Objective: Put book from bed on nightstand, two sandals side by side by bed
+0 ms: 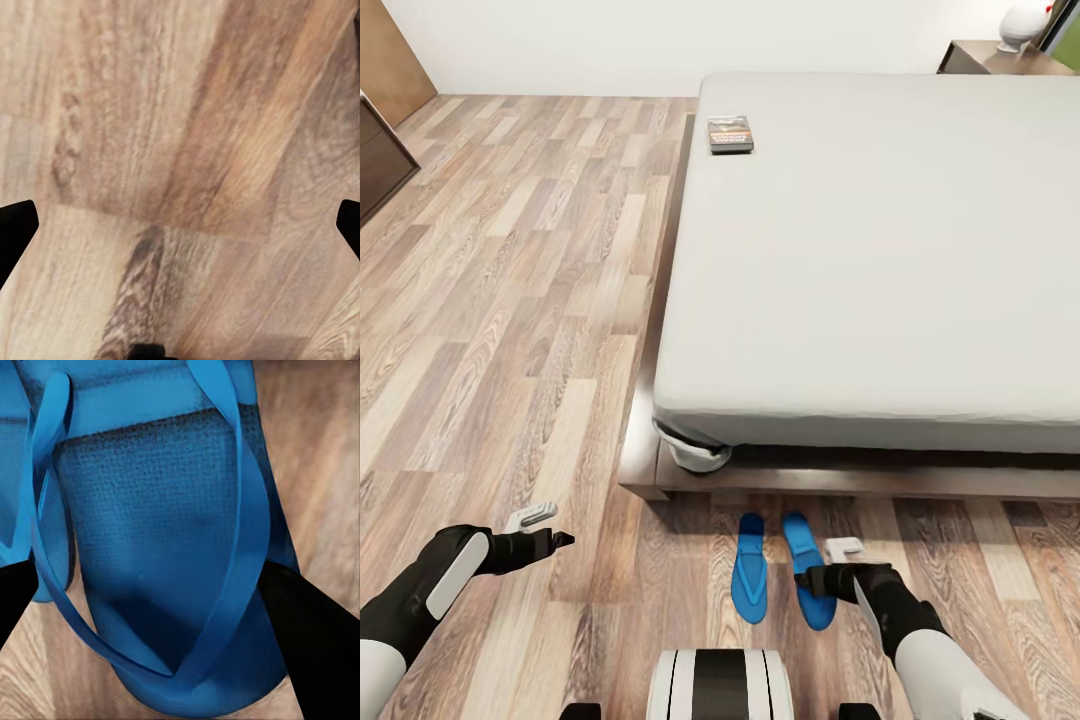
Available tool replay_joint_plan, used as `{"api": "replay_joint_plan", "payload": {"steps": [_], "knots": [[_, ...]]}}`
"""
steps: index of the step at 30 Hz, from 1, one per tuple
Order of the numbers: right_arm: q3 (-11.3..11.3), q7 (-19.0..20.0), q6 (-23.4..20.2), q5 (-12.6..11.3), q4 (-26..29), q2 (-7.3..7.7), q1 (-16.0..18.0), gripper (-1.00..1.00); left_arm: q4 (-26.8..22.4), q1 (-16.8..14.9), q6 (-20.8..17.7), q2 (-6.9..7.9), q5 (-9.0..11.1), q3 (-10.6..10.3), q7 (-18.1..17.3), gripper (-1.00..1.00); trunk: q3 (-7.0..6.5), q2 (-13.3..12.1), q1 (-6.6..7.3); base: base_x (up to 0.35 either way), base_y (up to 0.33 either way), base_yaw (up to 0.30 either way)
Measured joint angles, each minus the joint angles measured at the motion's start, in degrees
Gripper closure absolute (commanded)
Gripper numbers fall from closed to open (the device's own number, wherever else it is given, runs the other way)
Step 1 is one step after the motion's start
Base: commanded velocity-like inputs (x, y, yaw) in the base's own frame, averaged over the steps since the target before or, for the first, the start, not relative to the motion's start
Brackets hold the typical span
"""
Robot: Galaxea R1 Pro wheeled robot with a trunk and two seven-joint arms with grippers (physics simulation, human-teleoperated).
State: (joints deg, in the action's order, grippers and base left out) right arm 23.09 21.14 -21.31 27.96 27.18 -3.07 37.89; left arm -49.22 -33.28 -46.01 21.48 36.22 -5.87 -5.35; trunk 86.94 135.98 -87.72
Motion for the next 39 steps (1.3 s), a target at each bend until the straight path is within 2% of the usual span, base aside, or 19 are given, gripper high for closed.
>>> {"api": "replay_joint_plan", "payload": {"steps": [7,11,17,22,27,32,39], "knots": [[-1.52,-0.13,0.08,-0.04,-0.03,-0.31,0.72,1.00,-0.06,0.00,-0.16,0.06,0.01,-0.07,-0.05,-1.00,0.01,0.01,0.00,0.000,0.000,0.000],[-1.85,-0.17,0.09,-0.06,-0.05,-0.35,0.82,1.00,-0.06,0.00,-0.26,0.08,0.01,-0.14,-0.05,-1.00,0.72,1.60,-0.88,0.000,0.000,0.000],[-2.01,-0.18,0.08,-0.03,-0.04,-0.36,0.85,1.00,-0.07,0.00,-0.36,0.09,0.02,-0.17,-0.04,-1.00,0.90,2.02,-1.10,0.000,0.000,0.000],[-2.02,-0.47,0.03,0.03,-0.08,-0.38,0.85,1.00,-0.07,0.00,-0.36,0.09,0.01,-0.19,-0.05,-1.00,1.80,4.01,-2.20,0.000,0.000,0.000],[-2.03,-0.59,-0.24,-0.05,-0.08,-0.39,0.85,1.00,-0.07,0.00,-0.35,0.09,0.02,-0.20,-0.05,-1.00,1.80,4.03,-2.20,0.000,0.000,0.000],[-2.03,-0.62,-0.44,-0.19,-0.08,-0.37,1.06,1.00,-0.06,0.00,-0.35,0.09,0.01,-0.19,-0.05,-1.00,2.69,6.02,-3.30,0.000,0.000,0.000],[-1.95,-1.21,-0.58,-0.36,-0.08,-0.38,1.42,1.00,-0.48,0.00,-0.46,0.12,0.04,-0.10,-0.11,-1.00,2.70,6.03,-3.30,0.000,0.000,0.000]]}}
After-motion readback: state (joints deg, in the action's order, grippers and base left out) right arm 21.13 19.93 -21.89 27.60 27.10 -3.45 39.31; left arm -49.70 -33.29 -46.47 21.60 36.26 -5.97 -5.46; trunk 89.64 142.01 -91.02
